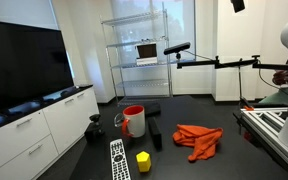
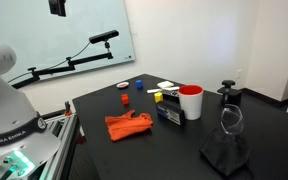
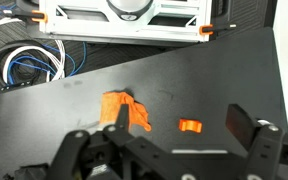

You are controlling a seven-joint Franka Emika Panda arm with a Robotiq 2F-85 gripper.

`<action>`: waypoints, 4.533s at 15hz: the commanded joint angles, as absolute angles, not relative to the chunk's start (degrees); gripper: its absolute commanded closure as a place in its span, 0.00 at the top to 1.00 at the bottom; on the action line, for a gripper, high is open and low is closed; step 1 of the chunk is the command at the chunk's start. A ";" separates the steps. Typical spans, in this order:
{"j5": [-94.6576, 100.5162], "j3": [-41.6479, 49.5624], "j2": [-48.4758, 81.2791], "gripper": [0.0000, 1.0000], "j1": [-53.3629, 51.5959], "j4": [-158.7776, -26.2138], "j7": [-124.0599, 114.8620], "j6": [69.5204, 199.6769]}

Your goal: Use the orange towel to wipe the tabletop.

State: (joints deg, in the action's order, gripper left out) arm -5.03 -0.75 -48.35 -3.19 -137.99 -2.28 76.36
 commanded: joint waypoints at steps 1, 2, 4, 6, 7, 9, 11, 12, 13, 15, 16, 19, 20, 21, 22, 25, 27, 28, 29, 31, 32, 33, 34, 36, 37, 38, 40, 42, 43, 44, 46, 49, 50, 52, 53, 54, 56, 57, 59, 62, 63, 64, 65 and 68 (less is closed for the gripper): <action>-5.31 -1.30 -48.30 1.00 -2.30 -137.87 -1.74 76.22; -5.31 -1.30 -48.30 1.00 -2.30 -137.87 -1.74 76.22; -5.31 -1.30 -48.30 1.00 -2.30 -137.87 -1.74 76.22; -5.31 -1.30 -48.30 1.00 -2.30 -137.87 -1.74 76.22; -5.31 -1.30 -48.30 1.00 -2.30 -137.87 -1.74 76.22; -5.31 -1.30 -48.30 1.00 -2.30 -137.87 -1.74 76.22; -5.31 -1.30 -48.30 1.00 -2.30 -137.87 -1.74 76.22; -5.31 -1.30 -48.30 1.00 -2.30 -137.87 -1.74 76.22; -5.31 -1.30 -48.30 1.00 -2.30 -137.87 -1.74 76.22; -5.31 -1.30 -48.30 1.00 -2.30 -137.87 -1.74 76.22; -5.31 -1.30 -48.30 1.00 -2.30 -137.87 -1.74 76.22; -5.31 -1.30 -48.30 1.00 -2.30 -137.87 -1.74 76.22; -5.31 -1.30 -48.30 1.00 -2.30 -137.87 -1.74 76.22; -5.31 -1.30 -48.30 1.00 -2.30 -137.87 -1.74 76.22; -5.31 -1.30 -48.30 1.00 -2.30 -137.87 -1.74 76.22; -5.31 -1.30 -48.30 1.00 -2.30 -137.87 -1.74 76.22; -5.31 -1.30 -48.30 1.00 -2.30 -137.87 -1.74 76.22; -5.31 -1.30 -48.30 1.00 -2.30 -137.87 -1.74 76.22; -5.31 -1.30 -48.30 1.00 -2.30 -137.87 -1.74 76.22; -5.31 -1.29 -48.30 1.00 -2.30 -137.87 -1.74 76.22; -5.31 -1.30 -48.30 1.00 -2.30 -137.87 -1.74 76.22; -5.31 -1.30 -48.30 1.00 -2.30 -137.87 -1.74 76.22; -5.31 -1.29 -48.30 1.00 -2.30 -137.87 -1.74 76.22; -5.31 -1.30 -48.30 1.00 -2.30 -137.87 -1.74 76.22; -5.31 -1.30 -48.30 1.00 -2.30 -137.87 -1.74 76.22; -5.31 -1.30 -48.30 1.00 -2.30 -137.87 -1.74 76.22; -5.31 -1.30 -48.30 1.00 -2.30 -137.87 -1.74 76.22; -5.31 -1.30 -48.30 1.00 -2.30 -137.87 -1.74 76.22; -5.31 -1.29 -48.30 1.00 -2.30 -137.87 -1.74 76.22; -5.31 -1.29 -48.30 1.00 -2.30 -137.87 -1.74 76.22; -5.31 -1.30 -48.30 1.00 -2.30 -137.87 -1.74 76.22; -5.31 -1.30 -48.30 1.00 -2.30 -137.87 -1.74 76.22; -5.74 -1.76 -47.35 1.00 -2.43 -137.46 -2.06 77.48; -7.03 -3.03 -41.26 1.00 -0.97 -134.24 -6.46 80.94; -7.95 -3.04 -38.60 1.00 -0.27 -132.94 -8.53 84.30; -8.15 -2.82 -35.53 1.00 0.05 -131.01 -9.70 85.34; -8.94 -2.46 -31.65 1.00 0.37 -128.59 -11.22 88.47; -9.33 -2.38 -30.06 1.00 0.47 -127.73 -11.84 89.66; -9.80 -2.02 -29.03 1.00 0.44 -126.84 -11.53 89.94; -8.51 -2.37 -29.01 1.00 0.43 -128.66 -10.36 90.95; -8.48 -2.40 -28.90 1.00 0.42 -129.11 -10.37 91.02; -8.47 -2.42 -28.85 1.00 0.42 -129.48 -10.37 91.13; -8.47 -2.43 -28.72 1.00 0.41 -129.60 -10.37 91.21; -8.89 -2.63 -26.74 1.00 0.60 -129.99 -11.09 95.44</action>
